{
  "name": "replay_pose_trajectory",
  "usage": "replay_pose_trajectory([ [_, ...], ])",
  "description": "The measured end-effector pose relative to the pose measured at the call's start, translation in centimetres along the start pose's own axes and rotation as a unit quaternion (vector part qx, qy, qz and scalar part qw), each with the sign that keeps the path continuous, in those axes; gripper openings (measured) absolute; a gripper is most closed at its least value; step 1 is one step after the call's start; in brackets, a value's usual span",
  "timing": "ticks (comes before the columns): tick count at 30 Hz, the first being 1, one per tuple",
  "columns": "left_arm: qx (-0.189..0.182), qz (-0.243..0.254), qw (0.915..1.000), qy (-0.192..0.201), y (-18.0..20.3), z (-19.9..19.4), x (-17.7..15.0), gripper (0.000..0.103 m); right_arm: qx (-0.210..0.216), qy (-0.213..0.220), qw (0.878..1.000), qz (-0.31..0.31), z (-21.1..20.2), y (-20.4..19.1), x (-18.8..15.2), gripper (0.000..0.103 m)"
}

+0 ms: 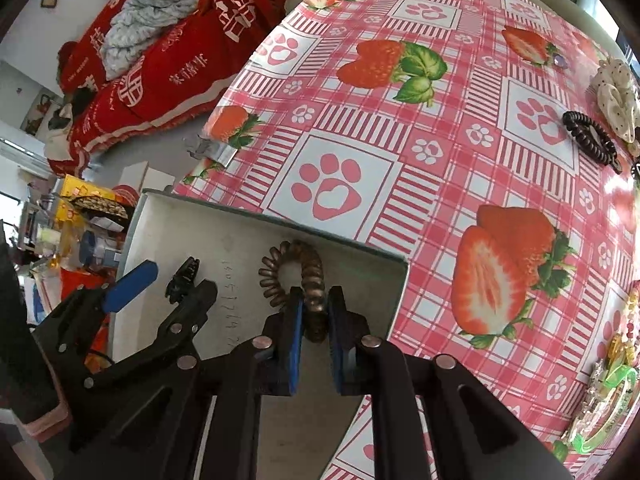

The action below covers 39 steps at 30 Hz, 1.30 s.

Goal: Organize jewelry
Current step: 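Move the black clip into the tray with left tool while right drops coil tie, then withdraw both open tools from the tray back over the table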

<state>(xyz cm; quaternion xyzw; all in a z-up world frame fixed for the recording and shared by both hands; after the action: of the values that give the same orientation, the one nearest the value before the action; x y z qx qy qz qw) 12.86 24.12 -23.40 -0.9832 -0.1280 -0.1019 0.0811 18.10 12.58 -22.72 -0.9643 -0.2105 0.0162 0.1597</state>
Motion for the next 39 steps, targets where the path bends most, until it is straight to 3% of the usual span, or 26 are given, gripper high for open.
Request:
replay_pose_trajectory([
  [4, -0.002, -0.006, 1.0, -0.003, -0.3, -0.2, -0.2, 0.063, 0.008, 0.005, 1.0, -0.003, -0.5, -0.6, 0.2, 0.041],
  [11, -0.005, -0.001, 1.0, -0.003, -0.5, -0.8, -0.3, 0.064, 0.022, 0.023, 0.999, 0.003, -2.4, -1.0, 0.6, 0.044],
  [14, 0.0, -0.006, 1.0, 0.007, -0.8, -1.7, -0.3, 0.103, 0.027, 0.035, 0.999, 0.012, -3.9, -1.0, 0.0, 0.051],
  [15, 0.005, -0.007, 0.9998, 0.02, -0.9, -2.4, -0.4, 0.103, 0.029, 0.038, 0.999, 0.014, -4.5, -0.9, -0.2, 0.052],
  [20, 0.003, 0.01, 0.9998, 0.017, -0.7, -4.0, -0.9, 0.103, 0.031, 0.047, 0.998, 0.035, -6.9, 0.3, -2.3, 0.054],
  [22, 0.002, 0.016, 0.9997, 0.018, -0.3, -4.7, -1.4, 0.103, 0.031, 0.048, 0.997, 0.055, -7.8, 1.5, -3.6, 0.07],
  [27, -0.015, 0.043, 0.9988, 0.018, 2.0, -6.7, -2.7, 0.103, 0.026, 0.049, 0.993, 0.102, -9.6, 5.3, -7.3, 0.079],
  [39, -0.068, 0.132, 0.9889, 0.011, 12.9, -10.1, -4.8, 0.103, -0.032, 0.032, 0.975, 0.215, -11.8, 16.5, -16.5, 0.079],
])
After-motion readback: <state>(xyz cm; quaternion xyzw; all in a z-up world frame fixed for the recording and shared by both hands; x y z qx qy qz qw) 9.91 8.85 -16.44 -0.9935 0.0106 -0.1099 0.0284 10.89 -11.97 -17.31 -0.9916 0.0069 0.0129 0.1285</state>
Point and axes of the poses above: each gripper's, at about its wrist camera, not at the fingertips, and z roughly the way its jaws point, y to its right, x to its top, the point moved 4 cm from there along z, roughly the way its jaws point, and after that the axes turned 9 degrees about -y, right-handed, at the moved point
